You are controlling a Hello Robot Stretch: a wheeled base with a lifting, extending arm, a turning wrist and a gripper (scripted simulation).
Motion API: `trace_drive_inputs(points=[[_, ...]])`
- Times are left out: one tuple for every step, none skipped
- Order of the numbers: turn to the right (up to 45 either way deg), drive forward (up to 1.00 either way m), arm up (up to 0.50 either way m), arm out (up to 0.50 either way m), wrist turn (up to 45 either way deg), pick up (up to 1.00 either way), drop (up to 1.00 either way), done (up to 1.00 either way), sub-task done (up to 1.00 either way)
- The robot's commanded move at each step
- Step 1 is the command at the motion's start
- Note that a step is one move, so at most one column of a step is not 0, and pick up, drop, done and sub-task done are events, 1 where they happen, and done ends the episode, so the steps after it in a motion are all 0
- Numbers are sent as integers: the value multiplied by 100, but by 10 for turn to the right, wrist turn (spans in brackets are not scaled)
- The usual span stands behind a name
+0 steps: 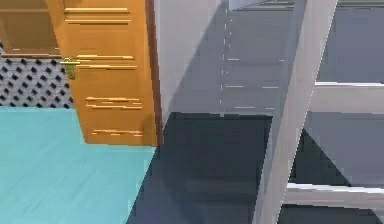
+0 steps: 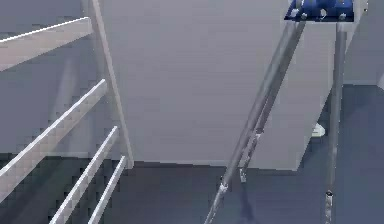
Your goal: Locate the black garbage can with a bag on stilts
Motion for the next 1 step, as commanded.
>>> trace_drive_inputs(points=[[-60,0,0,0,0,0,0,0,0]])
